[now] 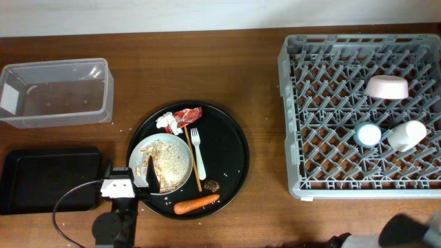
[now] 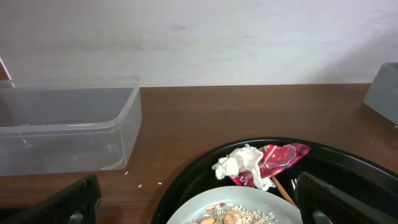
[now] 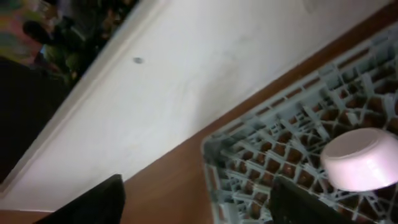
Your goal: Sort waste into correct bins and load items into the dishwasher rack
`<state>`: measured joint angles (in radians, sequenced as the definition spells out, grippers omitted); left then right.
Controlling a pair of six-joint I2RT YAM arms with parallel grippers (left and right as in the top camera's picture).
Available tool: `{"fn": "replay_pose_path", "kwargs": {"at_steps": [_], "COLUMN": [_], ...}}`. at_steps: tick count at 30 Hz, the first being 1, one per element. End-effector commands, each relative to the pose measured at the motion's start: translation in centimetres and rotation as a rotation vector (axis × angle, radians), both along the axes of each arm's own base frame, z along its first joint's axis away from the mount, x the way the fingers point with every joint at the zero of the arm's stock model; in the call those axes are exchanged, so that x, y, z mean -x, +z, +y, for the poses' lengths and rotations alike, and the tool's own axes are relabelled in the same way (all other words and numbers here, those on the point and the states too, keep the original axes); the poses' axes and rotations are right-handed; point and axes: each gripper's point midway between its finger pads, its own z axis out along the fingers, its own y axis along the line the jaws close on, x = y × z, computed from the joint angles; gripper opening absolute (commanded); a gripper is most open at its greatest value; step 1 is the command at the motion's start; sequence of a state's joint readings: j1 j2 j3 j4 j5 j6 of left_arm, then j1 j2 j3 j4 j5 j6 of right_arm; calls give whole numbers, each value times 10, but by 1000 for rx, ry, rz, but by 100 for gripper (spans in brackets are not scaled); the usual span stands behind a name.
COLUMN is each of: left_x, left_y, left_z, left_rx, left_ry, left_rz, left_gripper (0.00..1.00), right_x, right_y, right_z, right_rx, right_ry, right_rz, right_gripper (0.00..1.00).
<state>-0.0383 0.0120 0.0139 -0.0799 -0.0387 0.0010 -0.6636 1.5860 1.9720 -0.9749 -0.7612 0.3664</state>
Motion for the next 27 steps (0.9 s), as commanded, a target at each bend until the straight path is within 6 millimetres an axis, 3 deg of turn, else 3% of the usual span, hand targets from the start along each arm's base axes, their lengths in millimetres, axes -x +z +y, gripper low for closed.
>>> {"fn": "replay_pose_path", "kwargs": {"at_steps": [1, 2, 3, 6, 7, 9, 13, 17, 20, 23, 24, 25, 26, 27], "left_x": [0, 0, 0, 0, 0, 0, 0, 0, 0, 0, 0, 0, 0, 0], "left_y": [-1, -1, -1, -1, -1, -1, -1, -1, -1, -1, -1, -1, -1, -1], "left_z": [0, 0, 0, 0, 0, 0, 0, 0, 0, 0, 0, 0, 0, 0], "left_rx": [-15, -15, -15, -15, -15, -15, -15, -15, -15, -15, -15, -15, -15, -15], "left_ry": [0, 0, 0, 0, 0, 0, 0, 0, 0, 0, 0, 0, 0, 0], "left_rz": [1, 1, 1, 1, 1, 1, 1, 1, 1, 1, 1, 1, 1, 1], "left_gripper": [99, 99, 99, 99, 99, 99, 99, 99, 99, 99, 99, 99, 99, 99], "right_x": [17, 21, 26, 44, 47, 50, 53, 42, 28, 31, 34, 37, 37, 37], "right_y": [30, 32, 36, 13, 2, -42, -117, -191, -256, -296, -304, -313, -316, -320], "right_z": [78, 97, 133, 234, 256, 299, 359, 406, 418, 428, 433, 438, 440, 442], "right_rx": [25, 20, 8, 56, 90, 204, 446, 501, 476, 459, 457, 473, 488, 505], "right_ry": [141, 187, 288, 622, 686, 743, 824, 880, 821, 844, 858, 869, 868, 867], "right_rz": [-41, -37, -45, 17, 51, 208, 422, 586, 757, 858, 876, 891, 890, 886], "right_gripper": [86, 95, 99, 100, 100, 100, 99, 99, 99, 98, 94, 81, 74, 73]}}
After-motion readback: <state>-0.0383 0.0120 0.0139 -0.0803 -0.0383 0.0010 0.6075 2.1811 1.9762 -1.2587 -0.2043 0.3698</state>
